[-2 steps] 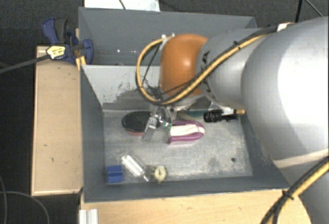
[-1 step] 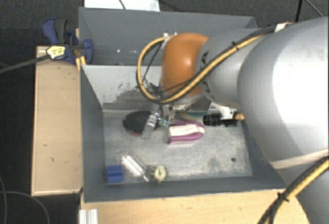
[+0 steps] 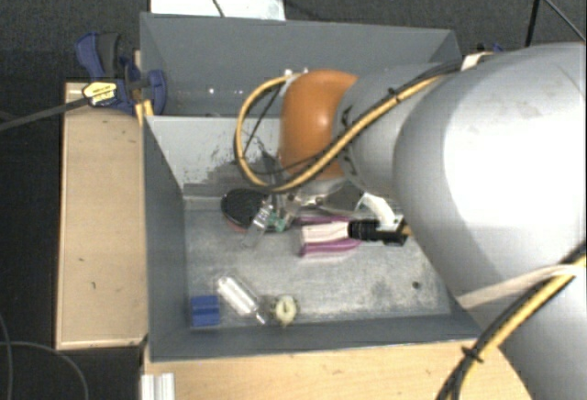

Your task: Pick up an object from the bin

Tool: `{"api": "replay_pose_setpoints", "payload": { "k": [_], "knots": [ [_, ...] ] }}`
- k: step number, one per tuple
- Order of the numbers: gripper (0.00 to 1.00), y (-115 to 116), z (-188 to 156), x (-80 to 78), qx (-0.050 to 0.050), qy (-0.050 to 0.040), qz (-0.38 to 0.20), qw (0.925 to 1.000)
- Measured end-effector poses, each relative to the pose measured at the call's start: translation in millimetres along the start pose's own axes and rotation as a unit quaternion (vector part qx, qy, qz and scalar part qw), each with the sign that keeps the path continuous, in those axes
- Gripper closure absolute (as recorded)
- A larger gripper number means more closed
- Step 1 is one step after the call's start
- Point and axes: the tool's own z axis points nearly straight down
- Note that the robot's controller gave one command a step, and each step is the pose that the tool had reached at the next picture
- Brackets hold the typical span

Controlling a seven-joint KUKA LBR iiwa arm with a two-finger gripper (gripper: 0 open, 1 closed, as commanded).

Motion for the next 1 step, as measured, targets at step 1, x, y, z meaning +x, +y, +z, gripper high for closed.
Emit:
{"api": "replay_pose_setpoints", "payload": {
  "k": [1],
  "knots": [
    [0.0,0.2,-0.6,-0.4,0.0,-0.0005,0.0,1.0]
  ]
}}
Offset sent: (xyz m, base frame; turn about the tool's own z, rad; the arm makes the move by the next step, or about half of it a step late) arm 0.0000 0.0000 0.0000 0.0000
